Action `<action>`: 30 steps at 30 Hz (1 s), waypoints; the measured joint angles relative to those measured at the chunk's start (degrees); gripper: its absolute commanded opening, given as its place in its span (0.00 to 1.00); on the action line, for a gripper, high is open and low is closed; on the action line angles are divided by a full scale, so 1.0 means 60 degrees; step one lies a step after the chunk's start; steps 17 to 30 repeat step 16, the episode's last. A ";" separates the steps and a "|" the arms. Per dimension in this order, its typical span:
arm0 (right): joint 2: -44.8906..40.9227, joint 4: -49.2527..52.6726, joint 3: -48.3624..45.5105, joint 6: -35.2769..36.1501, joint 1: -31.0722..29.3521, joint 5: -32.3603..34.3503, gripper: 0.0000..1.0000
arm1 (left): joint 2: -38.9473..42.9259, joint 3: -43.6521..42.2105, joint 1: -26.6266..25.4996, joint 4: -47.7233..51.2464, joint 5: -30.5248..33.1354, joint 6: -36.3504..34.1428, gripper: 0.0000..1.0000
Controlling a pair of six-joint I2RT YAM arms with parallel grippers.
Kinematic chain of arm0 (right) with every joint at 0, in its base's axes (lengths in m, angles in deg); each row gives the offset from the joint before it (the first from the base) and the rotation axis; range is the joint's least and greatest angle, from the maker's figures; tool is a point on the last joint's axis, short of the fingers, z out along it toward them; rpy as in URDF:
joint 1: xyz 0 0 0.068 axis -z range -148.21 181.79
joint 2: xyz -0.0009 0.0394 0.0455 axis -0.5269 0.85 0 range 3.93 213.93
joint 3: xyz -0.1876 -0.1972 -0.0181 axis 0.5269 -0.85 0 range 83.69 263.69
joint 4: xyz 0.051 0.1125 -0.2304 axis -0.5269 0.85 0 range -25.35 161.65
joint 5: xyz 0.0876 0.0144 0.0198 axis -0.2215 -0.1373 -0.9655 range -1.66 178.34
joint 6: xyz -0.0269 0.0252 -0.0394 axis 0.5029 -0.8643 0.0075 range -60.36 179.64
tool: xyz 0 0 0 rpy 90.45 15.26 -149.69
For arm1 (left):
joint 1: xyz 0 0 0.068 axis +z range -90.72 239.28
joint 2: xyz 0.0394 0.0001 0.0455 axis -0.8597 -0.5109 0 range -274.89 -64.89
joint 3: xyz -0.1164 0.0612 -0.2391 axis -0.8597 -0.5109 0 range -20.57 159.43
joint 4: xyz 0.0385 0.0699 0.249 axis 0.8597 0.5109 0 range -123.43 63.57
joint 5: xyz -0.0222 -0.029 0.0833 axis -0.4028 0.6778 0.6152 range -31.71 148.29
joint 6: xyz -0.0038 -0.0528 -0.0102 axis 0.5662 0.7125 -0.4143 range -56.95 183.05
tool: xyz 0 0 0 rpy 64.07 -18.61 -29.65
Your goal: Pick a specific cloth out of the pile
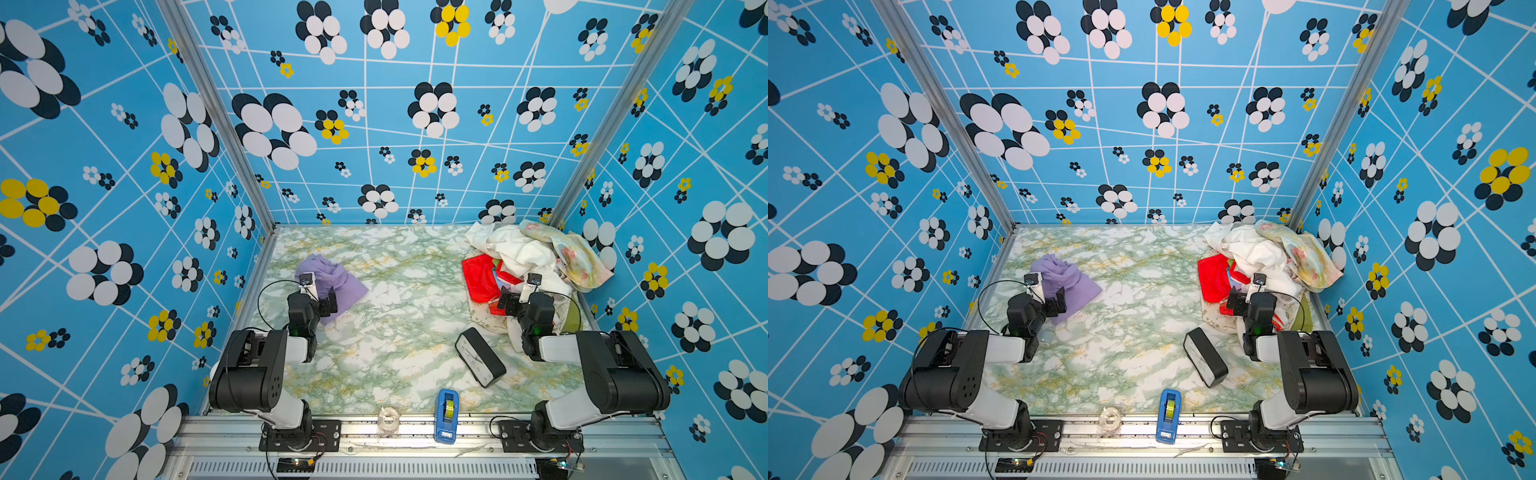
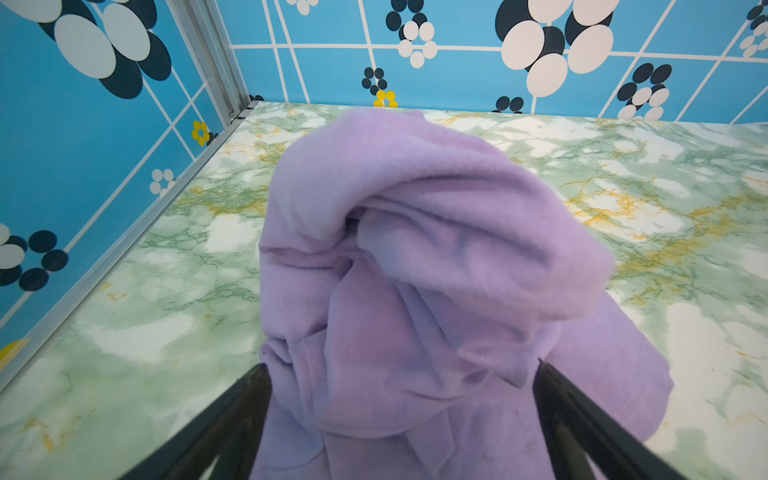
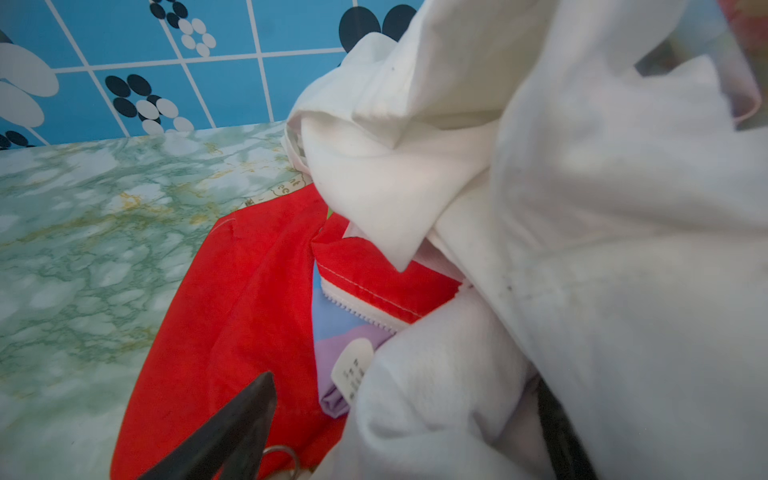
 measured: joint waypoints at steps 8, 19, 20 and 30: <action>0.0000 0.0000 0.0000 0.0000 0.0000 -0.0025 0.99 | 0.0000 0.0146 0.0000 0.0222 -0.0353 -0.0138 0.99; 0.0000 0.0066 0.0026 0.0004 0.0000 -0.0033 0.99 | 0.0000 0.0146 -0.0018 0.0259 -0.0393 -0.0146 0.99; 0.0000 0.0066 0.0026 0.0004 0.0000 -0.0033 0.99 | 0.0000 0.0146 -0.0018 0.0259 -0.0393 -0.0146 0.99; 0.0000 0.0066 0.0026 0.0004 0.0000 -0.0033 0.99 | 0.0000 0.0146 -0.0018 0.0259 -0.0393 -0.0146 0.99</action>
